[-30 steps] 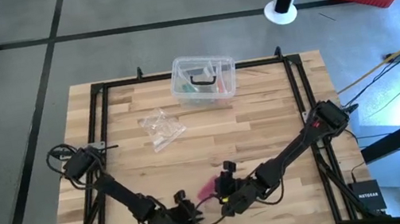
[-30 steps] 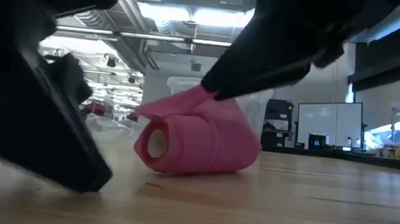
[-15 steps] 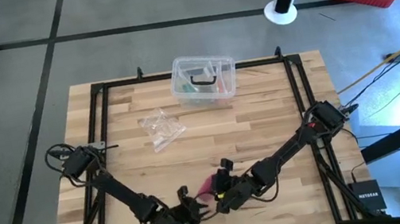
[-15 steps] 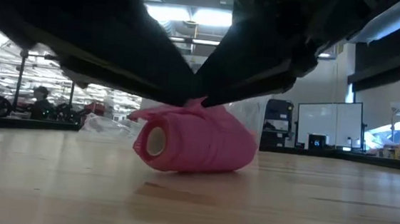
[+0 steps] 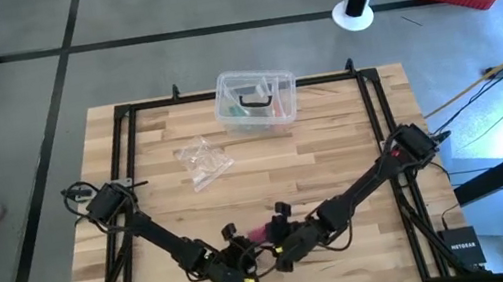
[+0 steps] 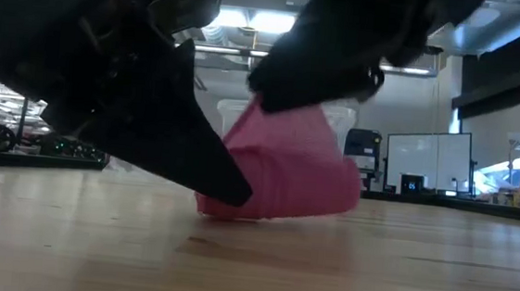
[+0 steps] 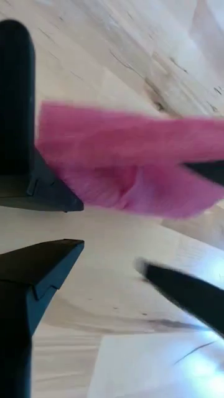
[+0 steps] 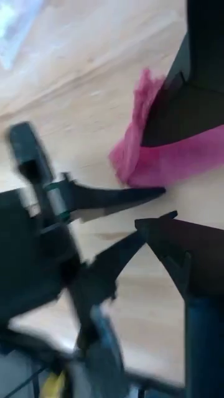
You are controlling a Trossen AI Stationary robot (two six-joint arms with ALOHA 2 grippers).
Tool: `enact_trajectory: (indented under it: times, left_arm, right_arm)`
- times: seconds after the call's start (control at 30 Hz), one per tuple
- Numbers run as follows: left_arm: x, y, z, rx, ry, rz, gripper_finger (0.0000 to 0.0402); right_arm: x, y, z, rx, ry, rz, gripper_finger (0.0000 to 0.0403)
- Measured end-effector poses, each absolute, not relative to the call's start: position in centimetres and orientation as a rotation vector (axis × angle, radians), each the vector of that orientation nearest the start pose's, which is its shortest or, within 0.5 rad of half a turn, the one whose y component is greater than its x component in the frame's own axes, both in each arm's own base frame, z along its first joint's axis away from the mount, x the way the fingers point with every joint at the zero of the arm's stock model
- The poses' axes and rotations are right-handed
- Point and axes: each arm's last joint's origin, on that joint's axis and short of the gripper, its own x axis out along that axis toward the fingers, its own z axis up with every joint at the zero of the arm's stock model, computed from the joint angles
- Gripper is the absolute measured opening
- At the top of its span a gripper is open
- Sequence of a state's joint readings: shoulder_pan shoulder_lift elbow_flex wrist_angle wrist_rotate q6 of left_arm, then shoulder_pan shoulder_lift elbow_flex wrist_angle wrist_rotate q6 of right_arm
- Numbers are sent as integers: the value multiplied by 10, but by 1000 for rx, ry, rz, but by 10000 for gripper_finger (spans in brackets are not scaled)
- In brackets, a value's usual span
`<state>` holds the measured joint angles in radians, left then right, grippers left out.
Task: Roll bandage
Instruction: Roll the pink bandage
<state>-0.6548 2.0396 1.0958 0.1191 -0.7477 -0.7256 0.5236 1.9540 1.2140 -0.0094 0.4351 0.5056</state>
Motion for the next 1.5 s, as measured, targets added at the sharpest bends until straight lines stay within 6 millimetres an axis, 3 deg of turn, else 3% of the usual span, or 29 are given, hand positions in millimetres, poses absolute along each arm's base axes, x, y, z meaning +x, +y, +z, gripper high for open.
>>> enact_trajectory:
  times: [0.17,0.47,0.67,0.87,1.2,1.3,1.5]
  left_arm:
    - [323,-224,110,-178,554,300,76]
    - [321,-225,113,-194,558,281,76]
    - [313,-230,150,-152,527,186,76]
    - [304,-218,179,-22,519,230,76]
    - [312,-190,159,49,620,391,76]
    - [313,-190,155,46,621,394,76]
    - [315,-193,157,30,597,380,76]
  right_arm:
    - [353,189,182,120,671,-82,202]
    - [348,184,182,75,706,-137,202]
    - [335,177,179,-75,847,-144,202]
    - [330,172,179,-220,931,-66,202]
    - [359,150,159,-194,933,100,202]
    - [359,153,151,-184,955,100,202]
    - [349,179,146,-241,929,75,202]
